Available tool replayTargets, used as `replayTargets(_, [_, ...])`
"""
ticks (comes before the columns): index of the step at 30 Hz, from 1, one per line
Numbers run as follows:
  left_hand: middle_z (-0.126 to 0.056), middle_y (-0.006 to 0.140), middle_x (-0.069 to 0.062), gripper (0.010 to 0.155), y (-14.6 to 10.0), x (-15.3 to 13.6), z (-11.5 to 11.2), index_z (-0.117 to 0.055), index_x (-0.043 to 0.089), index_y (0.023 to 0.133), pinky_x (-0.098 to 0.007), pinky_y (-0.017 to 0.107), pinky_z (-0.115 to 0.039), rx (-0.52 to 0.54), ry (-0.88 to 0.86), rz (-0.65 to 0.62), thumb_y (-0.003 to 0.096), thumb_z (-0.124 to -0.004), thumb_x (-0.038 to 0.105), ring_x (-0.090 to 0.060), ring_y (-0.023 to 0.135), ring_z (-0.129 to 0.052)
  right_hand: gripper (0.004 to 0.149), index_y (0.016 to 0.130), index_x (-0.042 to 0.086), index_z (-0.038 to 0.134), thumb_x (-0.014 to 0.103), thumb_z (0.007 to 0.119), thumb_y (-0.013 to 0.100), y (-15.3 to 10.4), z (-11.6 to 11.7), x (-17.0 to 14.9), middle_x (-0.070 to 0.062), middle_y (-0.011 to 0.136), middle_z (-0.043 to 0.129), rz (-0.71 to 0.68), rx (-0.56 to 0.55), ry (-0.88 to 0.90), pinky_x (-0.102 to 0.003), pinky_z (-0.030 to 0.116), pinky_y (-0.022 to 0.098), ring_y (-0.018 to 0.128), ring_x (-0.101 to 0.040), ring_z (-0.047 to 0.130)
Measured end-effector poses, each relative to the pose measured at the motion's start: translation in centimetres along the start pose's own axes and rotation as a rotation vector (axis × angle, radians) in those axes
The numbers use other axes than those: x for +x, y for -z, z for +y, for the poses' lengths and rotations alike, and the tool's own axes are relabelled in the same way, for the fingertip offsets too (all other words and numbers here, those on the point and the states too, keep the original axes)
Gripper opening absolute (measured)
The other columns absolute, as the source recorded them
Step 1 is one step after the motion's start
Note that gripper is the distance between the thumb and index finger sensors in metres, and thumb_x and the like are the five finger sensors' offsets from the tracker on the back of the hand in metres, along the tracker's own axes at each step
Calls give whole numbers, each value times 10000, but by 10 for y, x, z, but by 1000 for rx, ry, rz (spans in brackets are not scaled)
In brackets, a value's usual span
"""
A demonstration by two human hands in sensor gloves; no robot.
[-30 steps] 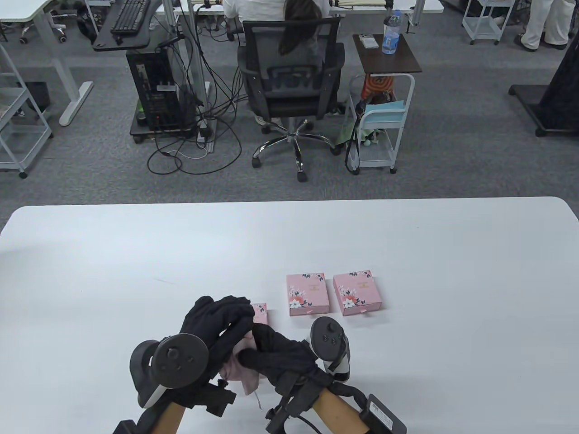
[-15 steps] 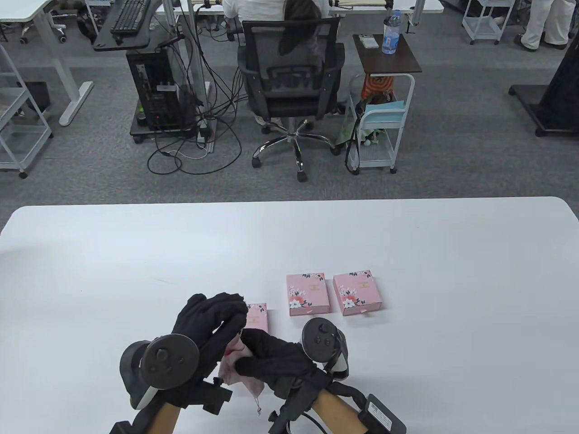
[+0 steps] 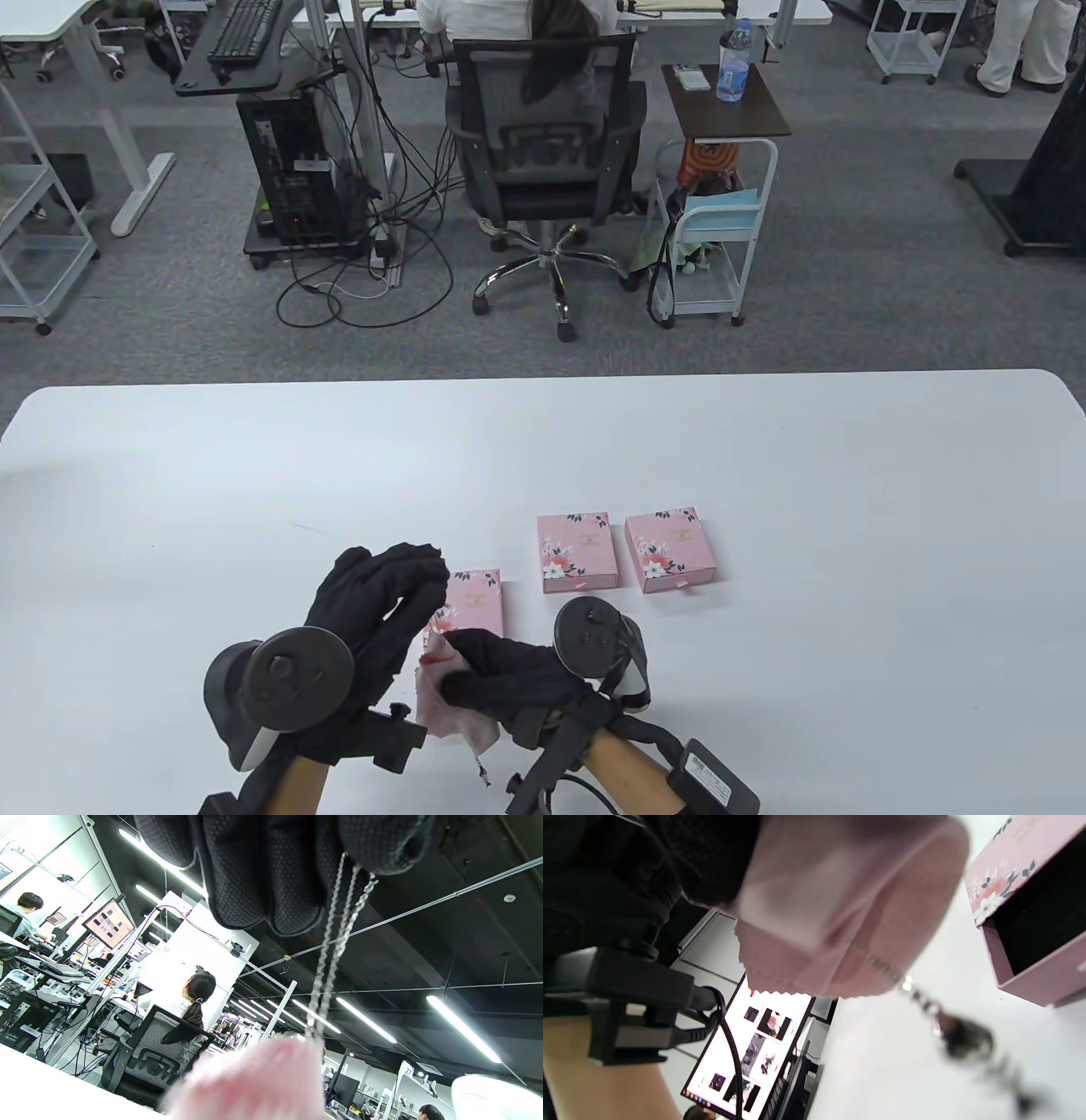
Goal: Dust necklace
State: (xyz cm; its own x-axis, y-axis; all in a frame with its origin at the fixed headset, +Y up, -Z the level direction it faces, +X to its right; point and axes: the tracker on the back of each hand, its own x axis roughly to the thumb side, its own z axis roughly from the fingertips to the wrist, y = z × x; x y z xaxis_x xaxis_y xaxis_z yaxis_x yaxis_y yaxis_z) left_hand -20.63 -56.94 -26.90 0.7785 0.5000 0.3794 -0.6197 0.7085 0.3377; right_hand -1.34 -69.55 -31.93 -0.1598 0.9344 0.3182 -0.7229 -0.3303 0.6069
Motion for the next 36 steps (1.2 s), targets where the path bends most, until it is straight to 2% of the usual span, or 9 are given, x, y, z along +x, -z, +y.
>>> replayTargets(3, [-965,926,34,392,0,-1,1,-875,311,829,-536,787,-585,7,3,3,505,-709,458,-269,894,-945,560,1000,157,575,293,792,502,1,2,-2,-51,807,870,16,14,-19,-409,745,584,682,-258,935])
replayTargets(7, [-965,925,33,391,0,-2,4,-874,311,829,-537,786,-585,22,1,8,506,-708,457,-271,894,-944,473,960,146,650,331,721,531,0,2,-6,-45,721,927,38,-7,-17,-396,777,528,593,-241,977])
replayTargets(11, [-962,927,34,391,-1,-5,9,-874,309,828,-537,786,-584,48,-7,19,507,-708,456,-271,892,-946,464,942,134,682,336,726,527,1,3,-11,-48,684,951,62,8,-19,-390,792,498,551,-240,995])
replayTargets(17, [-965,923,34,390,-1,-9,14,-874,309,827,-537,785,-586,73,-13,35,507,-707,456,-271,892,-944,587,1007,152,558,301,806,496,3,9,-12,-52,805,862,69,80,-80,-407,738,585,681,-255,928])
replayTargets(20, [-964,923,34,388,-1,-11,17,-873,310,827,-536,786,-585,88,-16,40,507,-707,455,-268,893,-944,569,1004,156,561,303,792,505,3,12,-13,-51,801,862,70,90,-109,-407,737,583,676,-253,928])
replayTargets(24, [-964,922,37,388,-2,-13,21,-873,309,826,-536,785,-586,110,-15,47,506,-707,454,-269,890,-946,470,962,140,640,320,719,536,3,16,-14,-53,716,918,78,86,-116,-401,766,529,589,-250,968])
replayTargets(28, [-965,921,36,386,-2,-14,23,-875,310,823,-538,784,-586,120,-7,53,506,-708,454,-269,890,-946,485,967,149,632,314,743,525,3,19,-13,-52,736,909,72,98,-150,-406,757,545,613,-257,959])
replayTargets(32, [-964,921,36,386,-2,-15,25,-874,311,823,-536,786,-584,138,-4,59,506,-707,455,-267,889,-946,598,1011,158,544,305,807,495,3,21,-14,-55,815,848,65,119,-204,-414,724,598,695,-261,915])
replayTargets(36, [-964,921,38,387,-3,-15,27,-873,309,824,-536,785,-586,148,-10,60,506,-707,455,-266,891,-945,520,991,152,581,316,743,525,3,22,-15,-58,778,873,71,101,-211,-413,734,575,655,-263,931])
